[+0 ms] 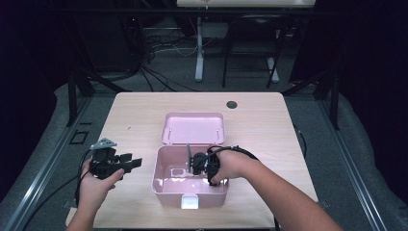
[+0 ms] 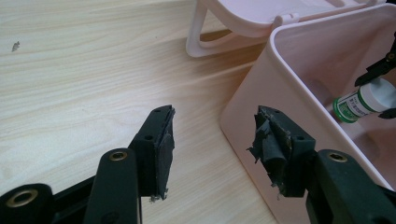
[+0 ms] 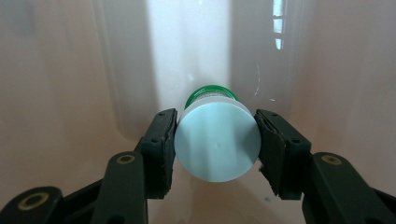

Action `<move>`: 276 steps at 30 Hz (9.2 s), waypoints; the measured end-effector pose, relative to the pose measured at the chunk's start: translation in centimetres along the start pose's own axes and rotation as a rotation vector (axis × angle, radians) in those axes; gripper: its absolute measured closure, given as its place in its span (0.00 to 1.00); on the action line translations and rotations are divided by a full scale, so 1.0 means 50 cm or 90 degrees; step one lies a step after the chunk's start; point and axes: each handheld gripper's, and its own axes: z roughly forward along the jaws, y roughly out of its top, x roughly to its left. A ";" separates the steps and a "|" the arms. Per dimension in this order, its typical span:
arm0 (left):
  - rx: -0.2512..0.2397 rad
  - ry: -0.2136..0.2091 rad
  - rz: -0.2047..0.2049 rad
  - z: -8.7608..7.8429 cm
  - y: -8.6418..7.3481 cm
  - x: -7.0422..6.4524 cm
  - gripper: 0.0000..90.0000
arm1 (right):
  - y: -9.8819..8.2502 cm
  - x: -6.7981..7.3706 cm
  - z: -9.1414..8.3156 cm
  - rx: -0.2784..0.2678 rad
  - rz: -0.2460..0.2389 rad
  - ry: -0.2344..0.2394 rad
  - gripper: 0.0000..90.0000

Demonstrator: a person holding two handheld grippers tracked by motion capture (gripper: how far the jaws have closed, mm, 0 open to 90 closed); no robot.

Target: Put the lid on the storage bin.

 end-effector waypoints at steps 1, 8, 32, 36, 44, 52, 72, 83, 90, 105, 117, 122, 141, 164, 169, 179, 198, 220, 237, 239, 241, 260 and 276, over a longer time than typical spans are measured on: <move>0.000 0.000 -0.001 0.000 0.000 0.000 0.53 | 0.000 0.000 0.002 0.000 -0.006 -0.001 0.55; -0.001 0.000 0.000 -0.001 0.000 0.001 0.53 | 0.002 0.002 0.007 0.013 -0.017 -0.002 0.55; 0.000 0.000 -0.001 0.000 0.000 0.000 0.53 | 0.005 0.000 0.018 0.027 -0.019 -0.010 0.56; 0.000 0.000 -0.001 0.000 0.000 0.000 0.52 | 0.004 -0.001 0.015 0.018 -0.012 -0.012 0.55; 0.001 -0.001 0.001 0.000 0.000 -0.001 0.52 | -0.002 -0.005 -0.004 -0.006 0.005 -0.010 0.55; 0.004 -0.001 0.001 0.004 -0.001 -0.002 0.52 | -0.014 -0.006 -0.018 -0.019 0.016 -0.008 0.55; 0.006 -0.001 0.002 0.005 -0.001 -0.002 0.52 | -0.014 -0.004 -0.051 -0.029 0.012 -0.023 0.55; 0.004 -0.003 0.003 0.004 0.000 -0.004 0.52 | -0.020 -0.005 -0.070 -0.048 0.022 -0.035 0.54; 0.002 -0.008 0.006 0.005 0.003 -0.005 0.52 | -0.032 -0.006 -0.090 -0.061 0.033 -0.034 0.54; 0.006 -0.017 0.022 0.009 0.006 -0.021 0.52 | -0.078 -0.015 -0.124 -0.128 0.111 -0.038 0.51; 0.006 -0.023 0.033 0.007 0.009 -0.041 0.54 | -0.110 -0.013 -0.120 -0.183 0.196 -0.048 0.50; 0.003 -0.025 0.036 0.004 0.010 -0.049 0.54 | -0.122 -0.021 -0.120 -0.215 0.250 -0.062 0.50; 0.001 -0.057 0.089 0.004 0.015 -0.082 0.59 | -0.151 -0.056 -0.141 -0.275 0.388 -0.119 0.51; 0.029 -0.067 0.126 0.034 0.005 -0.115 0.67 | -0.166 -0.082 -0.118 -0.320 0.460 -0.137 0.64; 0.032 -0.065 0.129 0.034 0.006 -0.116 0.68 | -0.165 -0.089 -0.118 -0.333 0.478 -0.148 0.63; 0.030 -0.061 0.135 0.034 0.006 -0.117 0.69 | -0.161 -0.117 -0.102 -0.331 0.508 -0.148 0.64; 0.019 -0.051 0.136 0.037 0.003 -0.120 0.67 | -0.162 -0.186 -0.072 -0.365 0.623 -0.138 0.62; 0.033 -0.059 0.129 0.038 0.002 -0.120 0.67 | -0.168 -0.235 -0.041 -0.379 0.707 -0.143 0.70; 0.034 -0.062 0.122 0.039 0.002 -0.118 0.68 | -0.156 -0.256 -0.025 -0.368 0.766 -0.108 0.80; 0.033 -0.062 0.115 0.039 0.001 -0.119 0.68 | -0.156 -0.260 -0.024 -0.366 0.784 -0.103 0.80; 0.031 -0.061 0.114 0.040 0.001 -0.120 0.68 | -0.155 -0.260 -0.024 -0.365 0.786 -0.102 0.81; 0.032 -0.061 0.112 0.040 0.001 -0.119 0.68 | -0.133 -0.272 -0.020 -0.337 0.827 -0.102 0.90; 0.034 -0.057 0.111 0.043 0.001 -0.121 0.68 | -0.134 -0.269 -0.037 -0.349 0.830 -0.117 0.94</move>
